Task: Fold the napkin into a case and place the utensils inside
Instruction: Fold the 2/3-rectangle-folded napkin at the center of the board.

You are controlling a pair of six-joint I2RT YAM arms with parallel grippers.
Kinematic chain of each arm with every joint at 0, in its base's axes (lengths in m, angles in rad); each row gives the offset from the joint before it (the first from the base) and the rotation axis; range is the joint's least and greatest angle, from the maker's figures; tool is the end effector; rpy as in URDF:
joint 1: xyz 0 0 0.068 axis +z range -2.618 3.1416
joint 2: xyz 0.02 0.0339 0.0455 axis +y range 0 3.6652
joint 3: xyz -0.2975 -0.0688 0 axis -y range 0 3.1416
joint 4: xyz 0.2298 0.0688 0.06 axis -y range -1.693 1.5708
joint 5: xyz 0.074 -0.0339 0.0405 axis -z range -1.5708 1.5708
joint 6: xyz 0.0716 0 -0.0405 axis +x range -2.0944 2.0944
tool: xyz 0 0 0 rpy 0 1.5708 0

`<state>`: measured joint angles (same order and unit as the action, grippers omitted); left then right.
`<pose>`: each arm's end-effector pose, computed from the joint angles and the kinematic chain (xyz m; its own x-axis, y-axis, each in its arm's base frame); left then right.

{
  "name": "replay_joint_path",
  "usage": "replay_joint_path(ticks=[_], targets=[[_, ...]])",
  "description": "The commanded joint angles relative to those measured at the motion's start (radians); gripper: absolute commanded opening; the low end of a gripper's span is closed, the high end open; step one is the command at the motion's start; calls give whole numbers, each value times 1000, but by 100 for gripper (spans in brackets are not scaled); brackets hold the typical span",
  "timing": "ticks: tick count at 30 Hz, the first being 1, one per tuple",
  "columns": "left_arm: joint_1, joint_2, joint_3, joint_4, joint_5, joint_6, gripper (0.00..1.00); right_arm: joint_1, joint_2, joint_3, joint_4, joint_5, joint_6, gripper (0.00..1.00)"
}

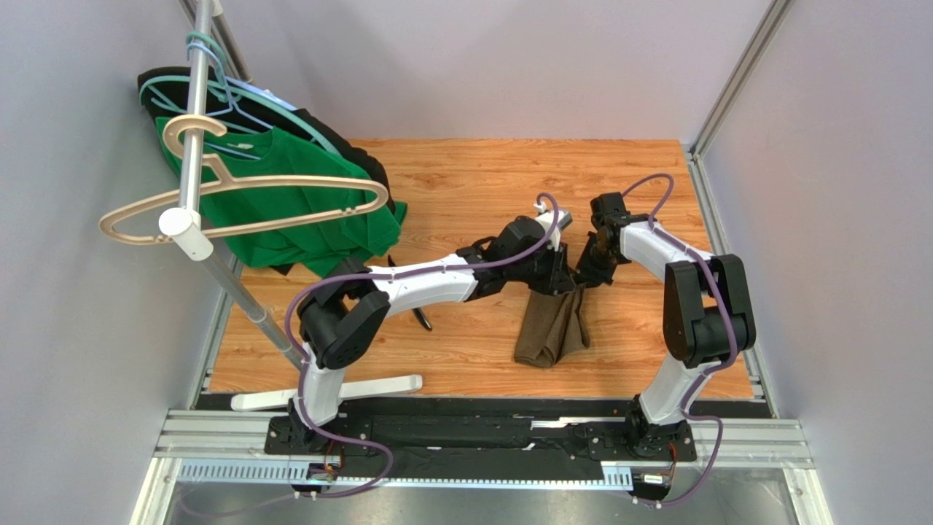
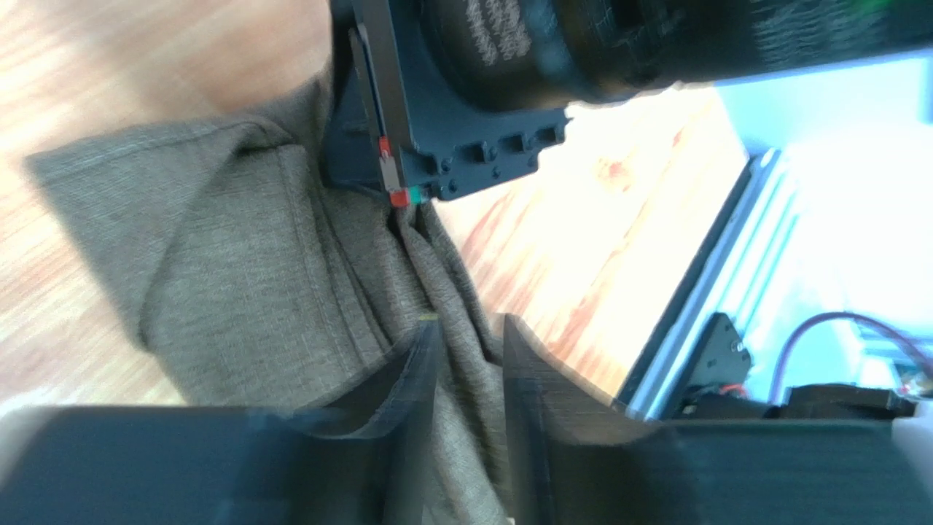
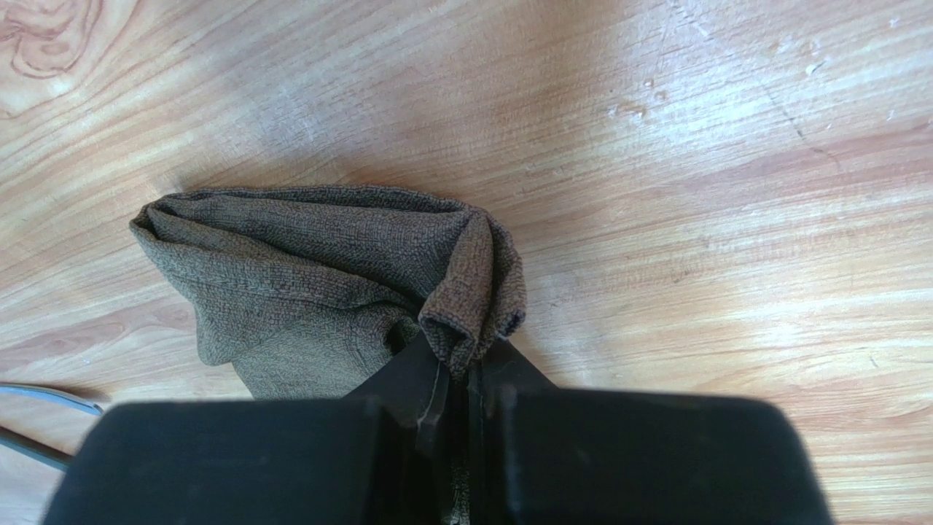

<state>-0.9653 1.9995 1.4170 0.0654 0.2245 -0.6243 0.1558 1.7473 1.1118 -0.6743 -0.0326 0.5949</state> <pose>0.2678 -0.4149 0.2367 -0.7612 0.0985 -0.6410 0.5753 0.5587 -0.5974 0.3260 0.0536 0.1776 -0.8820 0.4285 -0.1961 0.3996 0.9007 0.1707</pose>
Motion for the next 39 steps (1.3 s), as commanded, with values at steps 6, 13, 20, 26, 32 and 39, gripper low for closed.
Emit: replay_joint_path(ticks=[6,13,20,26,32,39], targets=[[123,68,141,-61,79,40,0,-1,-32,20,38,20,-41,0],[122,241,232,-78,105,28,0,1,-35,28,41,2,-46,1],[120,254,191,-44,79,8,0,1,-95,29,-22,-24,-73,37],[122,248,158,-26,61,-15,0,2,-155,-16,-51,-76,-86,49],[122,243,160,-22,56,-17,0,2,-160,-33,-44,-122,-89,24],[120,252,161,-21,62,-20,0,34,-141,-17,-45,-157,-63,0]])
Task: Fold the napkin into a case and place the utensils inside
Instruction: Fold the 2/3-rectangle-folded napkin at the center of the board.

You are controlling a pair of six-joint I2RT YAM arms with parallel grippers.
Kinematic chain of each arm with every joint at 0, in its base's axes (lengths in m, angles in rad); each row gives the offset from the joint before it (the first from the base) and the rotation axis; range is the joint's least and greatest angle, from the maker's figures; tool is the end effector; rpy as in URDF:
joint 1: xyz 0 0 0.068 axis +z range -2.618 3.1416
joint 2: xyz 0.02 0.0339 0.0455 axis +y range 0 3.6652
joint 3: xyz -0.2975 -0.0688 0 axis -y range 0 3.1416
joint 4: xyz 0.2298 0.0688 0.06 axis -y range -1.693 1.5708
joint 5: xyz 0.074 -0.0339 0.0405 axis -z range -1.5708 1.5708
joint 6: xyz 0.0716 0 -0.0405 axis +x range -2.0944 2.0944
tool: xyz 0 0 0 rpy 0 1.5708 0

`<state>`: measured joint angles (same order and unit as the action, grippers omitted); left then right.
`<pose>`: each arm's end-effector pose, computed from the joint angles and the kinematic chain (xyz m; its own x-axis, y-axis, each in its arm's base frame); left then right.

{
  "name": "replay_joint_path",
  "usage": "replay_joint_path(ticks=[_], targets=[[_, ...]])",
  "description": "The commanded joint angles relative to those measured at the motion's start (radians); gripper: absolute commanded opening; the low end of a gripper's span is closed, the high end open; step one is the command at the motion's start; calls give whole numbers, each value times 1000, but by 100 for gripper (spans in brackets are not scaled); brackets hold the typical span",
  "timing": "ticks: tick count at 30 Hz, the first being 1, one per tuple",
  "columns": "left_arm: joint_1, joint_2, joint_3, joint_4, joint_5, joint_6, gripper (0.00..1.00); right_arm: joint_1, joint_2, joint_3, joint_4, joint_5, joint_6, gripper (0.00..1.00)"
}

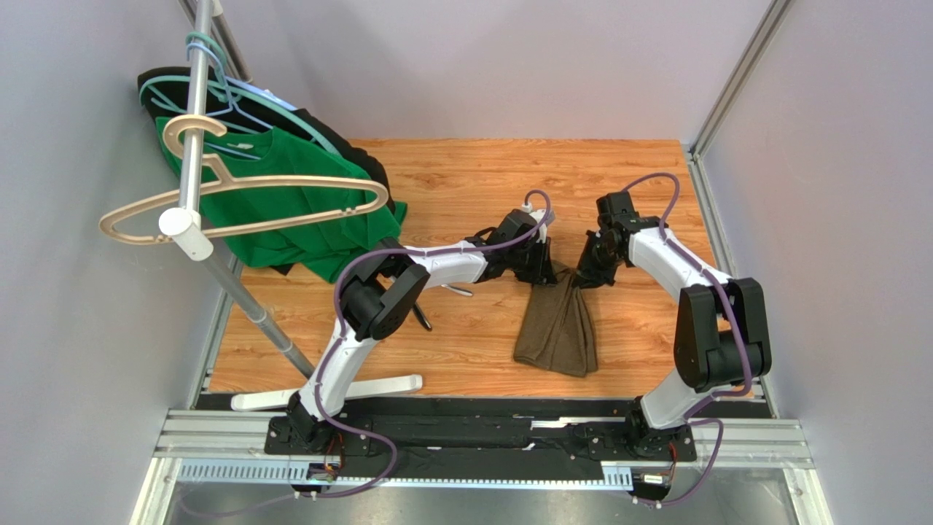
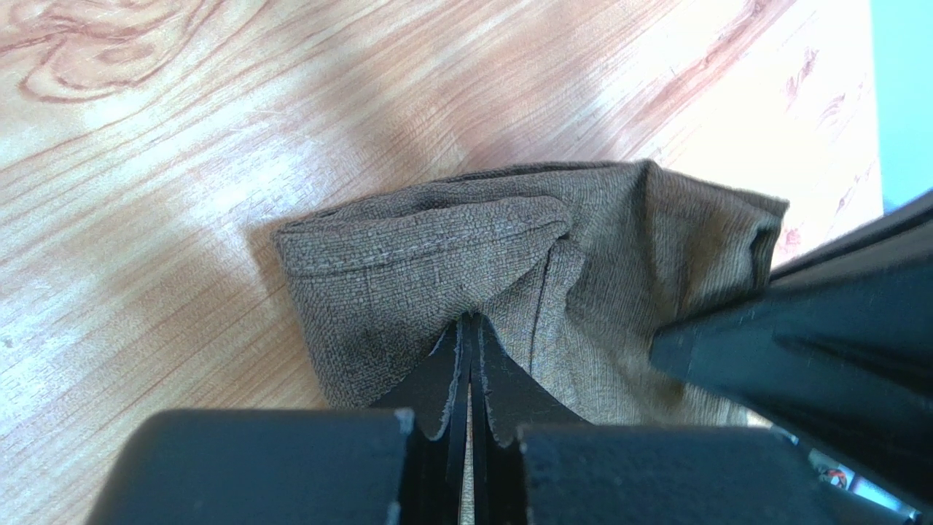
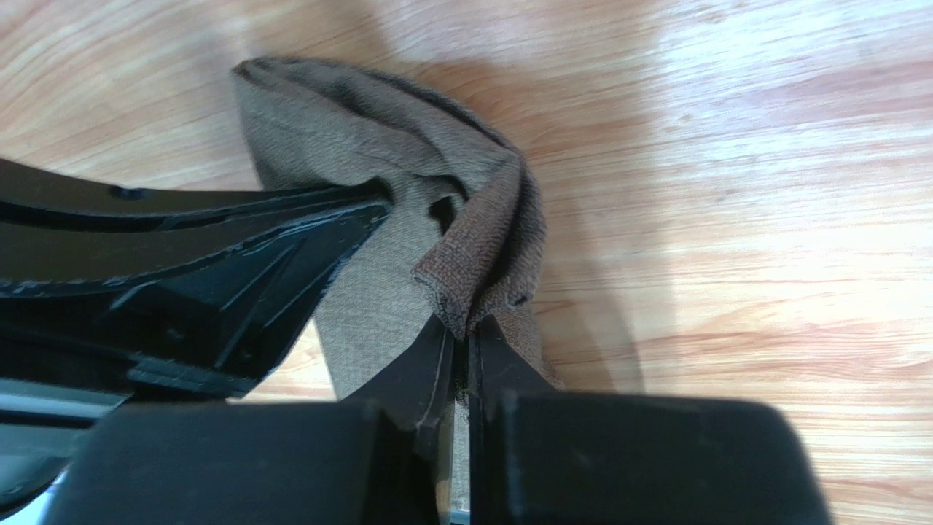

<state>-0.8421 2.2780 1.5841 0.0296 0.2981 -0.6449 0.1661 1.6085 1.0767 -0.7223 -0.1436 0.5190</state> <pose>0.3442 -0.4172 0.1510 -0.8493 0.0886 -0.5204 0.4462 0.6473 -0.6180 0.2989 0.0605 0.2083 -0.9167 0.3441 -0.2030 0.2846 0.9191 0.2726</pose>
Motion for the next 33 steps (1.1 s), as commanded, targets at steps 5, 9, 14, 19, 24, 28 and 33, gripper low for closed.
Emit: replay_joint_path(ticks=[5,9,14,19,24,28,33], targets=[[-11,-21,-1,21,-10,4,0,26,85,68,33,-145,110,0],[-20,-25,-6,27,-17,21,0,27,146,112,44,-183,208,0],[-22,-34,-56,65,-17,21,0,6,171,123,78,-149,311,0],[-22,-74,-113,95,-20,34,0,-17,223,131,110,-157,331,0],[-22,-149,-110,9,-24,70,13,-34,260,118,126,-162,308,0],[-23,-212,-102,-54,-13,111,28,-46,263,118,127,-160,291,0],[-20,-268,-79,-184,-14,171,68,-46,264,123,127,-162,283,0]])
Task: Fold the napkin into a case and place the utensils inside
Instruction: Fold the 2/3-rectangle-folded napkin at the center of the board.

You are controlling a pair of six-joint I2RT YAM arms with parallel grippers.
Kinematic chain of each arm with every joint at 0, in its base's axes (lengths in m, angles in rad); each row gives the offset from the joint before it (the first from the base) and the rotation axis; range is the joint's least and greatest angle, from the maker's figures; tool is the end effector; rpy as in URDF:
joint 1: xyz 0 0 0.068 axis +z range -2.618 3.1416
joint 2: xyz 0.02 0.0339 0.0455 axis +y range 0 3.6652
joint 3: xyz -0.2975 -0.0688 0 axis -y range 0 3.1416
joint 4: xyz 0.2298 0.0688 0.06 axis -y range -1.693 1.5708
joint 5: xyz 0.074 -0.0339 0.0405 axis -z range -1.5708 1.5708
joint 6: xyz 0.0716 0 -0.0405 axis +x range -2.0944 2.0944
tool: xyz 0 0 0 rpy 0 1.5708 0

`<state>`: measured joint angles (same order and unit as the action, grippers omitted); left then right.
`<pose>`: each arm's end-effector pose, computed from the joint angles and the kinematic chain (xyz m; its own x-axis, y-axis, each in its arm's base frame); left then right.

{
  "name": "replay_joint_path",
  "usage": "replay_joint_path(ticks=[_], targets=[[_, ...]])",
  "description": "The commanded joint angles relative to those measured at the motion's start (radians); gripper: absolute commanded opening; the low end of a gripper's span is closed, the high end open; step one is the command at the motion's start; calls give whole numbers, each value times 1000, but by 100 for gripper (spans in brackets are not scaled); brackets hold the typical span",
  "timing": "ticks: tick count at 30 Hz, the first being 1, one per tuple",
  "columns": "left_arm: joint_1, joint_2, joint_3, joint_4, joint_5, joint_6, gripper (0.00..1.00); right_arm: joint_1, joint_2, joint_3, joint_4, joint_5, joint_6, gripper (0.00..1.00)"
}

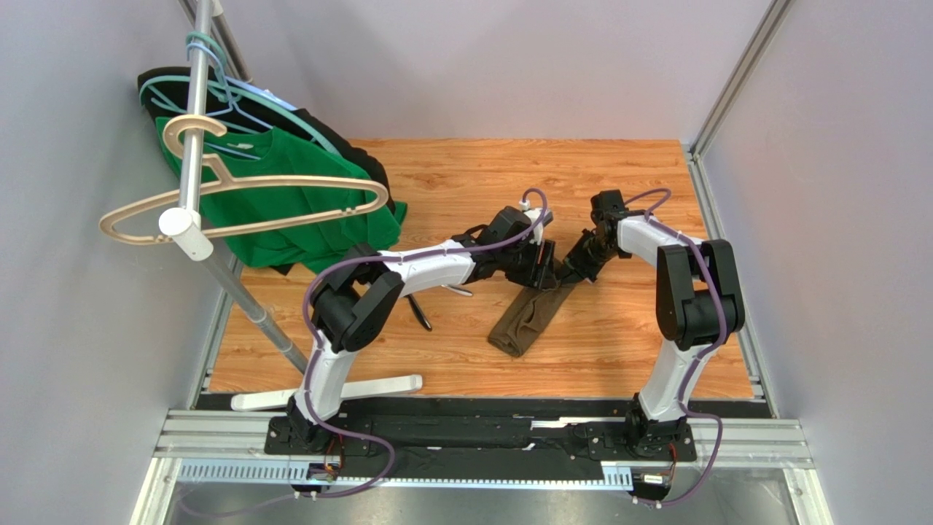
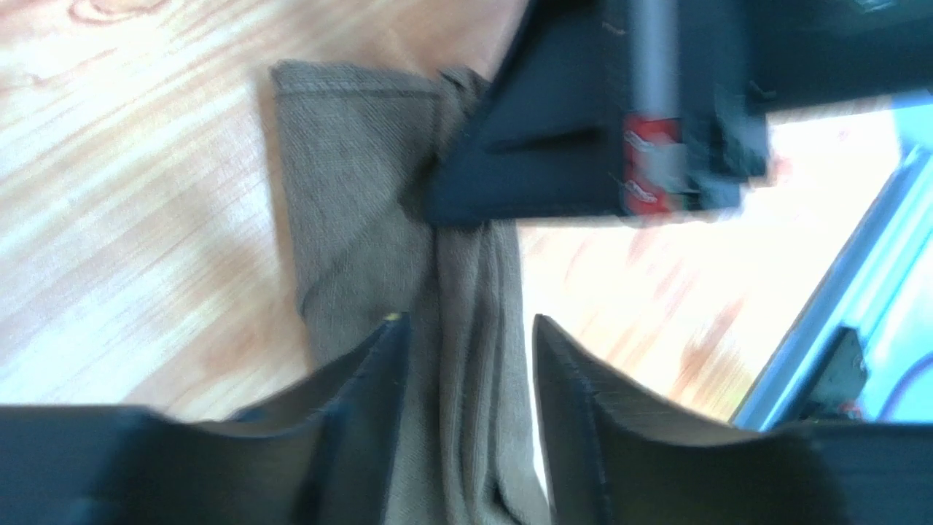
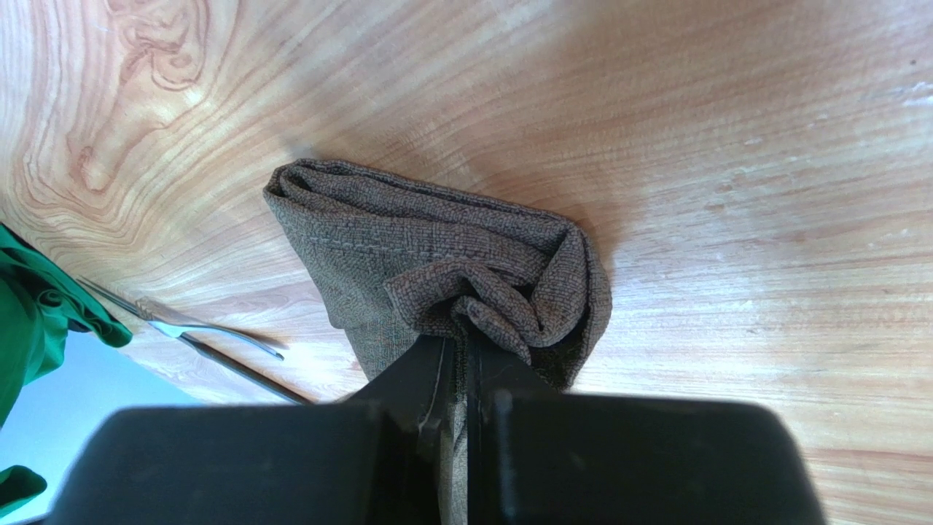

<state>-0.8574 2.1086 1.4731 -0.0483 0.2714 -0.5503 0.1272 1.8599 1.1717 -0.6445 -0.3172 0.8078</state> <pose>0.3152 -0.3935 0.1906 -0.8044 0.1597 -0.5722 0.5206 0.6532 -0.5497 0.3482 0.0670 0.1610 -0.8060 0.5892 0.0561 0.5630 0.7340 0.3799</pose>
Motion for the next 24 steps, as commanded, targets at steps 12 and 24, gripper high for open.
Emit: replay_joint_path(ticks=[12,24], targets=[[-3,-38,113,-309,41,372,98,-8,21,37,54,-10,-6,0],[29,50,107,-271,152,329,86,-6,4,31,74,-37,-42,0]])
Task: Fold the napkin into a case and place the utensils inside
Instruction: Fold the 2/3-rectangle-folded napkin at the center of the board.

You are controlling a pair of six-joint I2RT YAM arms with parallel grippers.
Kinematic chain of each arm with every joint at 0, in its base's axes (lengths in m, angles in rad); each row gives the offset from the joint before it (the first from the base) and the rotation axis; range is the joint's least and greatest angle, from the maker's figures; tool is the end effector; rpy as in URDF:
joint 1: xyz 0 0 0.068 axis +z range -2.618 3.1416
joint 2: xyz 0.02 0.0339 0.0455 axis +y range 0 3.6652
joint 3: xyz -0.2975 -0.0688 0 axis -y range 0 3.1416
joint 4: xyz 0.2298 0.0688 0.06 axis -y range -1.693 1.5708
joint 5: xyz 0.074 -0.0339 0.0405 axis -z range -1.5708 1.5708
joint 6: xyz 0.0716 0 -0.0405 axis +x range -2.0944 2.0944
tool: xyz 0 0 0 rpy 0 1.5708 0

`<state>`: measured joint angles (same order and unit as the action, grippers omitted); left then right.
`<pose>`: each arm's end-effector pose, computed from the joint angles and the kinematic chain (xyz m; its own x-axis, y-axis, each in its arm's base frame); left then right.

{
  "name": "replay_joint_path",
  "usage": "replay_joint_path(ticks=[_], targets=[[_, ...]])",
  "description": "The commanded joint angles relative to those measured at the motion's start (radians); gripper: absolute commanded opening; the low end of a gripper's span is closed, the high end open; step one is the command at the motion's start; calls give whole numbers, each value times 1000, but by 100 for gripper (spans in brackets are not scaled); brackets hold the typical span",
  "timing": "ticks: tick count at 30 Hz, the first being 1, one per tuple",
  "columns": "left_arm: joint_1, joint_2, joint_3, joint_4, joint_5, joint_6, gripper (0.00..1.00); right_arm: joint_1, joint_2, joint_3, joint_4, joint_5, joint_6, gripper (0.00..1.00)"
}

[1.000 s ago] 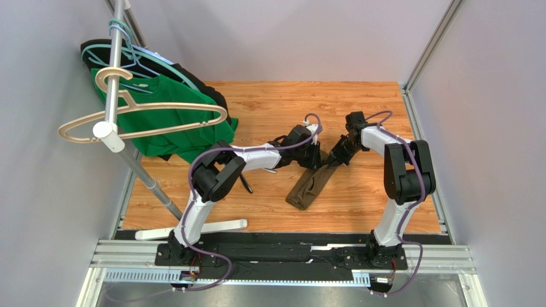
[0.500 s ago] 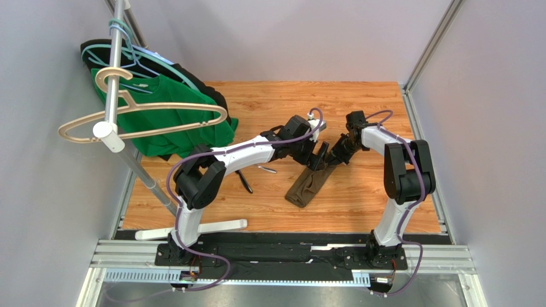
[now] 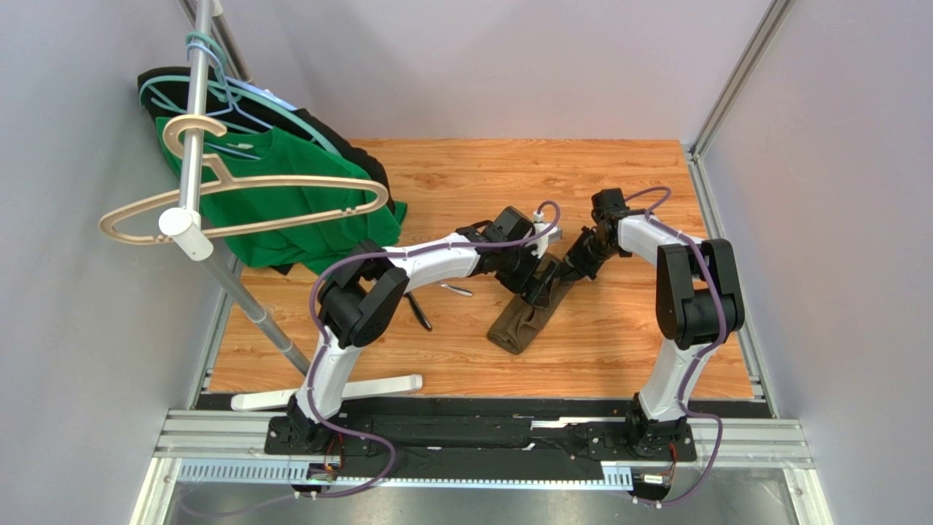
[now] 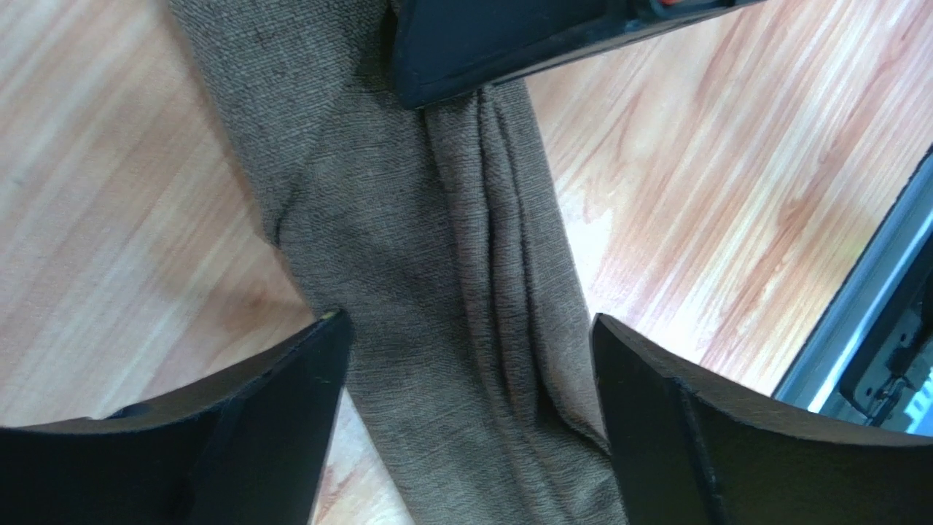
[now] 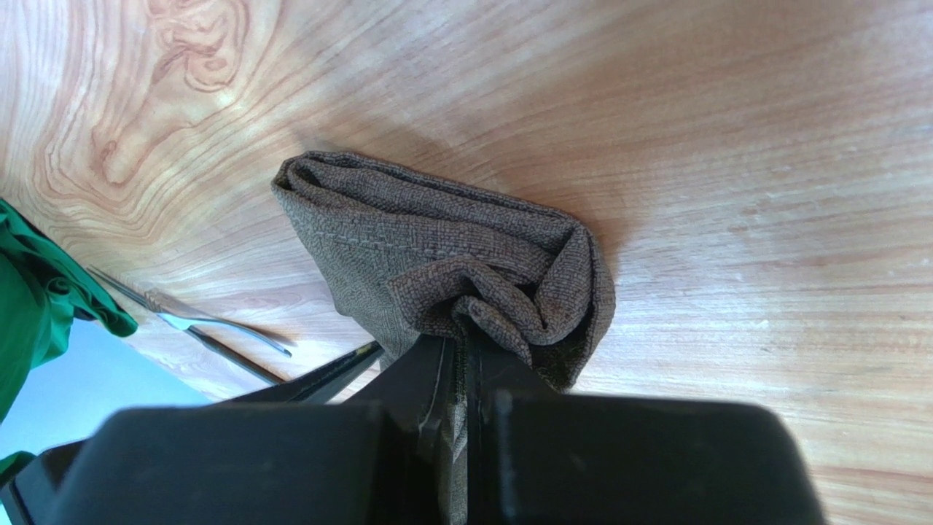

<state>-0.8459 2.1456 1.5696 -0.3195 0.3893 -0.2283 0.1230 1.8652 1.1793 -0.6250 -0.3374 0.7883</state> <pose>0.3077 -0.3884 0.1789 -0.6964 0.4705 -0.5419 0.7107 0.5568 -0.4300 0.3529 0.0675 0.1623 -0.8182 0.5731 0.0457 0.5390 0.7370 0.4078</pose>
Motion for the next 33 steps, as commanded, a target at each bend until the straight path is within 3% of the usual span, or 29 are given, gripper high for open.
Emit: replay_joint_path(ticks=[1,4,6,8,12,13,15,19,27,31,33], targets=[[22,13,-17,13,39,-6,82,0,-6,20,57,-20,-29,0],[45,-1,-94,103,52,-34,70,3,-26,14,73,-18,-60,0],[57,-7,-138,140,82,-63,45,6,-41,11,94,-29,-87,2],[56,-12,-157,177,86,-77,24,13,-67,5,107,-23,-112,12],[54,-32,-229,266,88,-147,21,23,-100,8,93,-22,-202,33],[54,-45,-247,313,77,-167,20,24,-127,3,93,-14,-234,45],[53,-61,-310,379,51,-233,17,30,-146,-10,90,4,-261,57],[35,-92,-393,514,-15,-325,15,46,-164,-32,74,37,-296,66],[-59,-122,-370,467,-171,-350,14,105,-121,5,54,122,-278,61],[-71,-121,-365,430,-211,-370,13,121,-112,26,16,196,-281,43],[-73,-127,-379,436,-222,-375,13,125,-112,23,15,218,-288,41]])
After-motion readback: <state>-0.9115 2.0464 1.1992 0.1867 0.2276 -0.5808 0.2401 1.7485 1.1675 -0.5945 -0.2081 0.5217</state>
